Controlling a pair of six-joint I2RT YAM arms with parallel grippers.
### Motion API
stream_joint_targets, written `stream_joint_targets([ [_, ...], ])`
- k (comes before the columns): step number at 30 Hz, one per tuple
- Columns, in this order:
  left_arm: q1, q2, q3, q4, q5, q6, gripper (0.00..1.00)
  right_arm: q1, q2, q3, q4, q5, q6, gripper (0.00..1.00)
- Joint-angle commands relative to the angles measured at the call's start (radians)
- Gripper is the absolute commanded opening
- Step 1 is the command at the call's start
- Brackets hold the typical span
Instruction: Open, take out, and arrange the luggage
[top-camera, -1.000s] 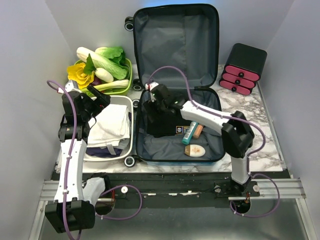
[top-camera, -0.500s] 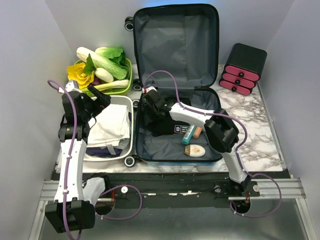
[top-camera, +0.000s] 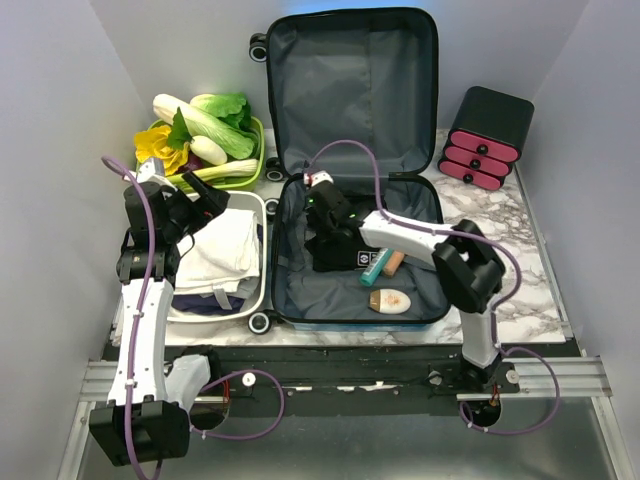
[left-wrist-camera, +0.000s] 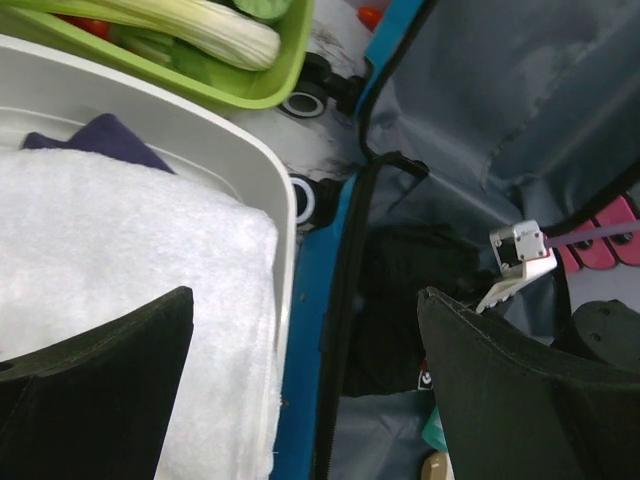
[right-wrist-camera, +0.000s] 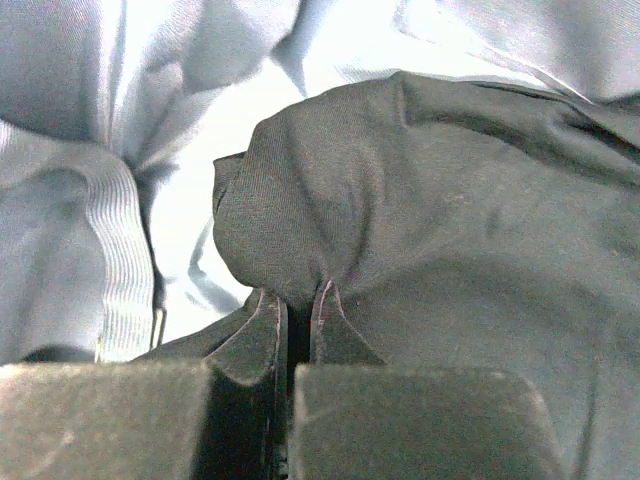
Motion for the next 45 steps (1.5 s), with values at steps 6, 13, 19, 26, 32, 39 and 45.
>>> stream_joint_targets([
  [6, -0.223, 0.074, 0.001, 0.148, 0.149, 0.044, 0.99, -0.118, -0.275, -0.195, 0.161, -0.312, 0.059, 0.01],
  [13, -0.458, 0.249, 0.024, 0.311, 0.198, 0.024, 0.99, -0.182, -0.338, -0.264, 0.218, -0.543, 0.151, 0.01],
  [19, -0.566, 0.464, 0.119, 0.268, 0.206, 0.081, 0.99, -0.193, -0.355, -0.281, 0.22, -0.565, 0.18, 0.01],
  [26, -0.6, 0.573, 0.133, 0.248, 0.166, 0.103, 0.99, -0.222, -0.349, -0.255, 0.208, -0.568, 0.272, 0.03],
  [32, -0.604, 0.588, 0.081, 0.302, 0.174, 0.096, 0.99, -0.25, -0.323, -0.233, 0.199, -0.646, 0.328, 0.04],
  [39, -0.627, 0.677, 0.109, 0.39, 0.214, 0.027, 0.98, -0.253, -0.315, -0.23, 0.2, -0.649, 0.354, 0.08],
  [45, -0.633, 0.731, 0.142, 0.434, 0.218, -0.042, 0.58, -0.253, -0.349, -0.25, 0.2, -0.559, 0.414, 0.25],
])
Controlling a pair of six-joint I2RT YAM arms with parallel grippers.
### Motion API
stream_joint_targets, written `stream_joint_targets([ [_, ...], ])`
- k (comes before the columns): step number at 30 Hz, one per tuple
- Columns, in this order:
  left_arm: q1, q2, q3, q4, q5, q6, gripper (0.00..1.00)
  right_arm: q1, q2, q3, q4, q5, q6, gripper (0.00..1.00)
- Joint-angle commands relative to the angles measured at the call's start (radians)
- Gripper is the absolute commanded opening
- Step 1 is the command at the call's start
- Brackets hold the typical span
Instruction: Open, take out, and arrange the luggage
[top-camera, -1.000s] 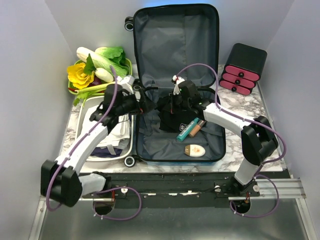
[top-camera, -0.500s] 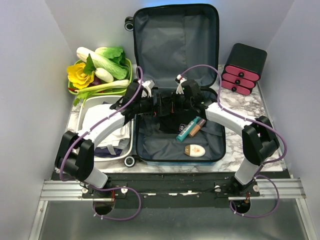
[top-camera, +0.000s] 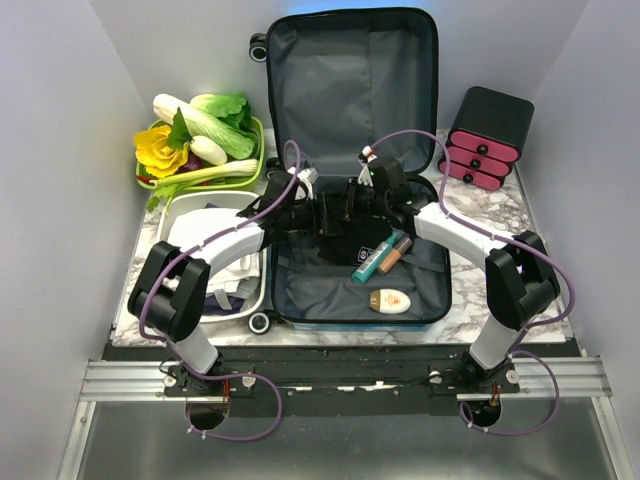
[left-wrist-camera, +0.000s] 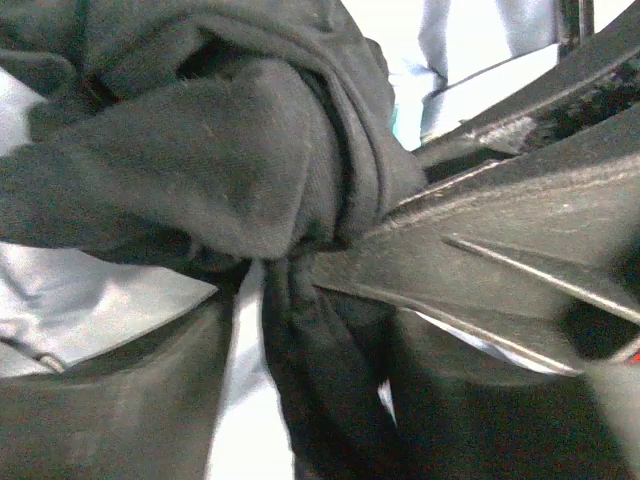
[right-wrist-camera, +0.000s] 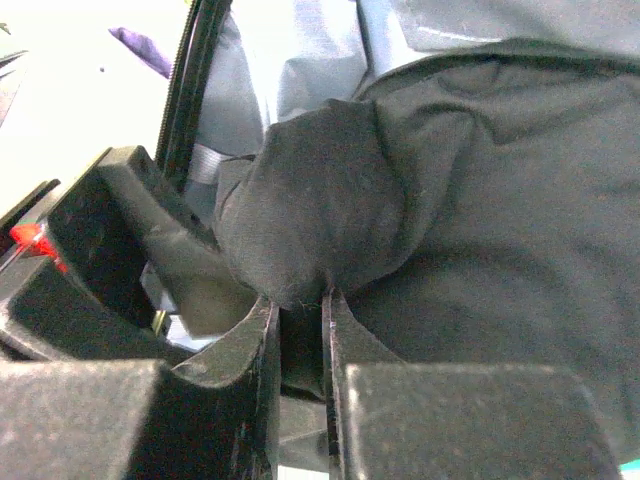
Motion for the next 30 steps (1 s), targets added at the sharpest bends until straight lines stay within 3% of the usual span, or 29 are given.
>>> stream_joint_targets([
  [1, -0.008, 0.023, 0.041, 0.076, 0.014, -0.053, 0.46, -0.001, -0.04, 0.008, 0.031, 0.059, 0.063, 0.3],
  [2, -0.008, 0.022, 0.041, 0.076, 0.005, -0.058, 0.31, -0.001, -0.051, -0.005, 0.03, 0.079, 0.061, 0.36],
  [3, -0.008, 0.02, 0.04, 0.065, -0.002, -0.055, 0.27, -0.001, -0.079, -0.013, 0.028, 0.125, 0.057, 0.5],
  [6, -0.008, 0.0, 0.035, 0.047, -0.024, -0.047, 0.06, -0.001, -0.122, -0.041, 0.025, 0.214, 0.021, 0.69],
  [8, -0.008, -0.019, 0.046, 0.01, -0.047, -0.038, 0.0, -0.001, -0.171, -0.055, 0.013, 0.262, 0.0, 0.77],
  [12, -0.008, -0.058, 0.095, -0.149, -0.156, 0.017, 0.0, -0.001, -0.27, -0.101, -0.021, 0.459, -0.051, 0.93],
  [18, -0.008, -0.131, 0.182, -0.393, -0.276, 0.151, 0.0, -0.001, -0.404, -0.196, -0.024, 0.648, -0.238, 0.96],
  [22, -0.008, -0.202, 0.184, -0.488, -0.306, 0.156, 0.0, -0.001, -0.429, -0.231, -0.013, 0.645, -0.345, 0.96],
  [26, -0.006, -0.285, 0.132, -0.53, -0.401, 0.122, 0.0, -0.001, -0.351, -0.175, -0.05, 0.379, -0.462, 0.98],
  [30, 0.006, -0.345, 0.092, -0.562, -0.483, 0.096, 0.0, -0.001, -0.214, -0.066, -0.115, 0.169, -0.431, 0.98],
])
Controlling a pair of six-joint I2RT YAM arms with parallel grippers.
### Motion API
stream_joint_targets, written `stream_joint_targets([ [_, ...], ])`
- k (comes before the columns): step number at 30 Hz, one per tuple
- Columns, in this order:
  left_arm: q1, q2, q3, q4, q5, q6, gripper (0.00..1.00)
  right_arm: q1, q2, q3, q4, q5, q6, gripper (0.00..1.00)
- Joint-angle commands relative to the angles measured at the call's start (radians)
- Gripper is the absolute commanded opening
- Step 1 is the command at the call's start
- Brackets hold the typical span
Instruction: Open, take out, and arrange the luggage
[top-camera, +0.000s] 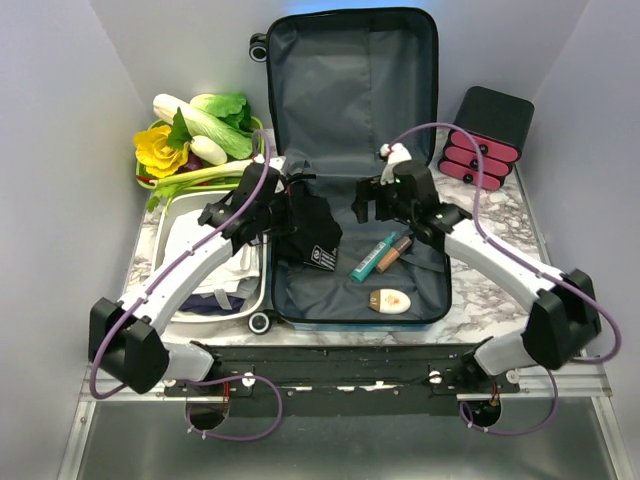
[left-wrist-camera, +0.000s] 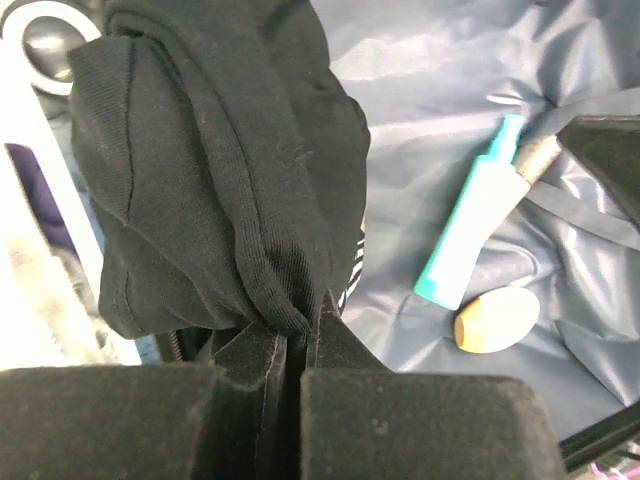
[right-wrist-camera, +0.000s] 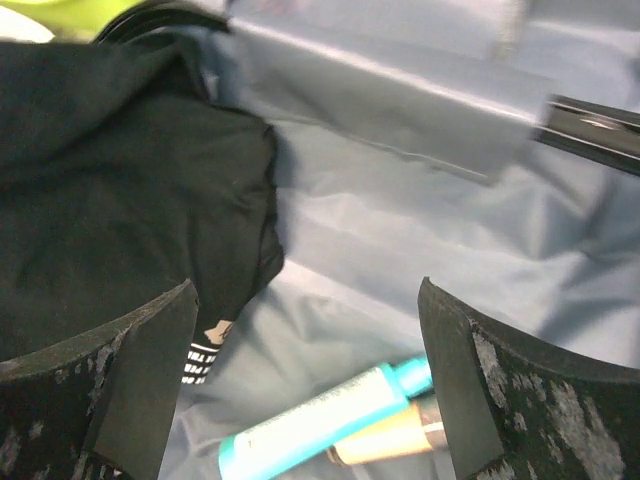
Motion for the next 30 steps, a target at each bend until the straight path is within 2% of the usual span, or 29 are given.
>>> stream_joint_targets([
  [1, 0.013, -0.066, -0.051, -0.07, -0.134, -0.025, 0.0, 0.001, 0.164, 0.105, -0.073, -0.253, -0.039, 0.98],
  [10, 0.033, -0.135, -0.149, -0.047, -0.15, -0.051, 0.0, 0.001, 0.427, 0.278, -0.096, -0.549, 0.07, 0.98],
  [17, 0.047, -0.149, -0.163, -0.036, -0.155, -0.059, 0.0, 0.001, 0.603, 0.372, -0.136, -0.504, 0.084, 0.98],
  [30, 0.051, -0.123, -0.145, 0.001, -0.135, -0.069, 0.0, 0.002, 0.769, 0.463, -0.093, -0.737, 0.132, 0.83],
])
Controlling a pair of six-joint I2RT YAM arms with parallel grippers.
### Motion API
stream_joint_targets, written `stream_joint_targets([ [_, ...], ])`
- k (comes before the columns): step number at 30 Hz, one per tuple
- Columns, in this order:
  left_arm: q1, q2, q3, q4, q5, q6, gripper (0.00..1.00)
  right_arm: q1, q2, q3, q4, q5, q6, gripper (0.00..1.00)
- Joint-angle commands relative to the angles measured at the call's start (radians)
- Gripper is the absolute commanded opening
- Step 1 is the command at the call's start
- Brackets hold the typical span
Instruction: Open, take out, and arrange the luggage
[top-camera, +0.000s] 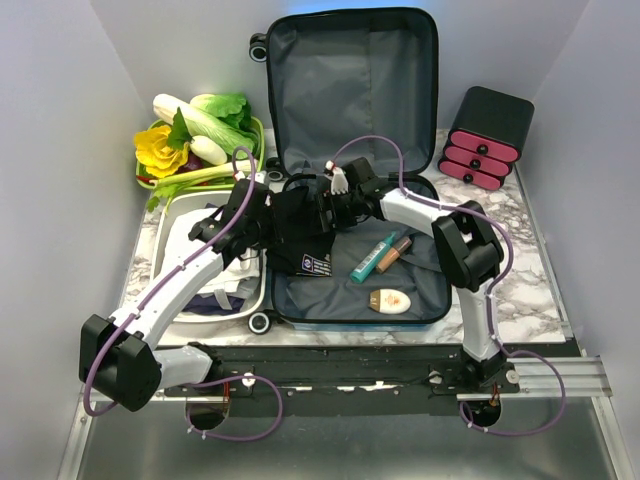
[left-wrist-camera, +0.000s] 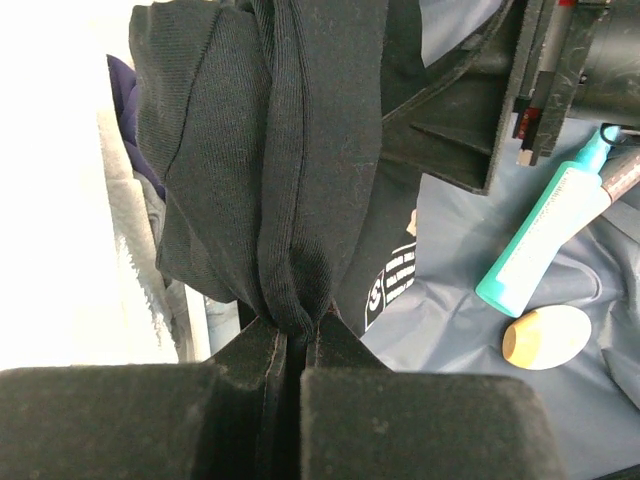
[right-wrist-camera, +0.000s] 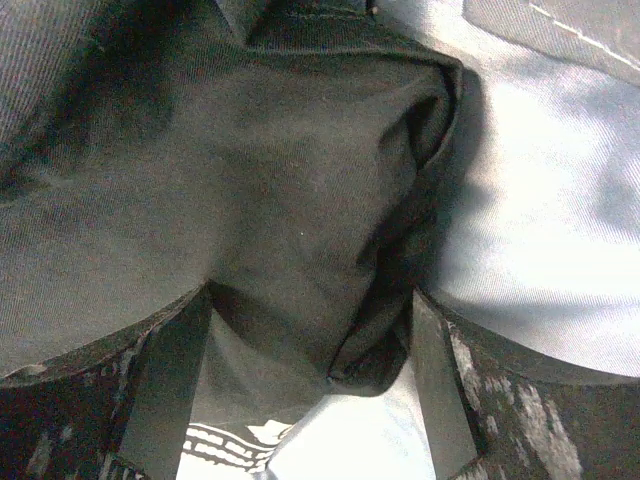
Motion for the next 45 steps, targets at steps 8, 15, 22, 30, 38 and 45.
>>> stream_joint_targets([
  [8, 0.012, -0.001, 0.022, 0.046, -0.008, -0.014, 0.0, 0.02, 0.014, -0.02, 0.158, -0.245, 0.085, 0.41],
  [15, 0.019, -0.043, 0.048, 0.026, -0.045, -0.002, 0.0, 0.023, -0.098, -0.086, 0.283, -0.268, 0.113, 0.01],
  [22, 0.024, -0.141, 0.096, -0.024, -0.108, 0.001, 0.0, 0.052, -0.294, -0.121, 0.196, -0.073, 0.001, 0.01],
  [30, 0.033, -0.282, 0.084, -0.127, -0.29, -0.013, 0.0, 0.168, -0.268, 0.089, 0.06, 0.005, -0.074, 0.01],
  [38, 0.084, -0.418, 0.007, -0.251, -0.446, -0.166, 0.0, 0.241, -0.029, 0.472, -0.017, 0.065, -0.137, 0.01],
  [45, 0.088, -0.598, -0.094, -0.325, -0.544, -0.356, 0.0, 0.303, 0.207, 0.836, -0.014, 0.059, -0.264, 0.01],
])
